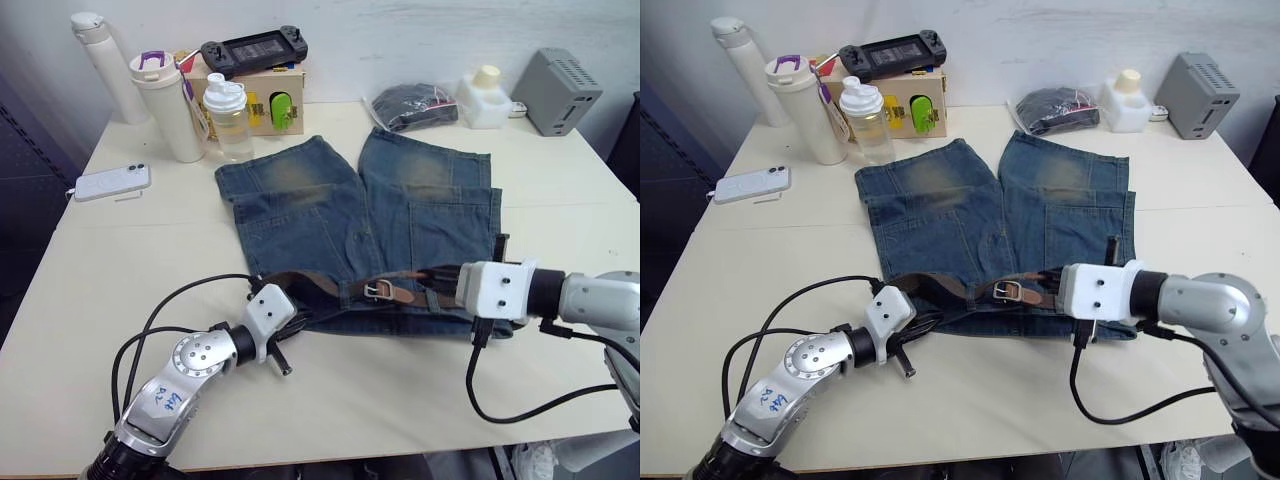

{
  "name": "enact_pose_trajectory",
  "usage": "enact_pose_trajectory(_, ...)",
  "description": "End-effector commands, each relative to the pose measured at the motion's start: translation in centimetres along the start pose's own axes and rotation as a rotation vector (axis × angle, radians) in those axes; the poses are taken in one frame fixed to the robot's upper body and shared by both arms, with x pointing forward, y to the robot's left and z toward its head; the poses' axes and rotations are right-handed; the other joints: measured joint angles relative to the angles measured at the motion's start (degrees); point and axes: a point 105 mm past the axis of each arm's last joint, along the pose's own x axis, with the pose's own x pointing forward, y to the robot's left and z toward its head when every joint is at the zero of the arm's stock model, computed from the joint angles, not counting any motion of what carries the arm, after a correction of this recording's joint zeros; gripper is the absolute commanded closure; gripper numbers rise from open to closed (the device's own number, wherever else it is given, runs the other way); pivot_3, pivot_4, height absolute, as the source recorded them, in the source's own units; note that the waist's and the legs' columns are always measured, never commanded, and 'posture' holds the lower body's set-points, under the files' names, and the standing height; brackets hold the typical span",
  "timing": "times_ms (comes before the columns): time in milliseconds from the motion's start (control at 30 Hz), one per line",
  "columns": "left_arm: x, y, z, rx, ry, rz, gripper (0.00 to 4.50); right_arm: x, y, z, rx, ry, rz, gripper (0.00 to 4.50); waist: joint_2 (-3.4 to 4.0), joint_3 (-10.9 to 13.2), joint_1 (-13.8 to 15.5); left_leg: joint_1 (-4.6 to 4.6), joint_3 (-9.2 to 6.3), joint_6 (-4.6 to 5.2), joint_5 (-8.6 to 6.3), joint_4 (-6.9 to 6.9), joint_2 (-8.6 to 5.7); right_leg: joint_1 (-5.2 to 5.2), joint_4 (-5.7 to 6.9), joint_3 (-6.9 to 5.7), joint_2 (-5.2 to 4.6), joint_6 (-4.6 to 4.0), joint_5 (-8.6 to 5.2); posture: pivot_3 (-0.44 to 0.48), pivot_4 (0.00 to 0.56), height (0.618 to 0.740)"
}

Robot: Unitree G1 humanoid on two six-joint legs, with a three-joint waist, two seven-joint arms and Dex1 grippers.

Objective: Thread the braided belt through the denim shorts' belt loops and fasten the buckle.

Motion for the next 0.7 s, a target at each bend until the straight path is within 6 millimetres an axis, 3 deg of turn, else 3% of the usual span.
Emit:
enact_pose_trajectory(33, -0.6, 0.4, -4.1, -0.02, 0.166, 0.022, 4.5, -0.9, -1.7, -0.7, -0.081, 0.032, -0.069, 4.45, 0.0, 0.0, -0.07, 0.0, 0.0, 0.0, 0.0, -0.03, 0.0, 0.0, -0.01, 0.0, 0.01, 0.0, 0.0, 0.0, 0.15, 0.69)
enact_pose_trajectory(133, -0.7, 0.5, -3.9, -0.016, 0.156, 0.022, 4.5, -1.5, -3.0, -1.3, -0.101, 0.047, -0.116, 4.45, 0.02, 0.0, -0.13, 0.01, 0.03, 0.02, 0.02, -0.07, 0.0, -0.03, 0.0, 0.0, 0.02, 0.0, 0.0, 0.0, 0.15, 0.69)
enact_pose_trajectory(367, -1.1, 0.0, -1.9, 0.034, 0.054, -0.024, 4.5, -1.0, -2.8, -0.4, -0.109, 0.003, -0.105, 4.45, 0.02, 0.01, -0.21, 0.0, 0.04, 0.03, 0.02, -0.1, 0.0, -0.04, -0.01, -0.01, 0.03, 0.0, 0.0, 0.0, 0.15, 0.69)
enact_pose_trajectory(467, -2.2, -0.3, 0.6, -0.034, -0.056, -0.095, 3.54, -0.5, -3.0, 0.1, -0.099, -0.017, -0.114, 4.5, 0.04, 0.05, -0.68, -0.02, 0.04, 0.02, 0.02, -0.14, 0.01, -0.08, -0.01, -0.01, 0.04, -0.01, 0.0, 0.0, 0.15, 0.69)
enact_pose_trajectory(633, -5.6, -0.4, 3.9, -0.115, -0.166, -0.236, 1.32, 0.2, -2.6, 0.4, -0.101, -0.025, -0.105, 4.5, -0.03, 0.21, -1.03, -0.09, 0.0, 0.02, 0.03, -0.15, 0.02, -0.12, -0.03, -0.07, 0.04, -0.02, -0.01, 0.0, 0.15, 0.69)
enact_pose_trajectory(700, -7.2, 0.2, 4.5, -0.174, -0.19, -0.273, 1.32, 0.4, -2.4, 0.3, -0.076, -0.025, -0.093, 4.5, -0.01, 0.22, -1.24, -0.11, -0.01, 0.02, 0.03, -0.15, 0.02, -0.12, -0.04, -0.07, 0.02, -0.02, -0.01, 0.0, 0.15, 0.69)
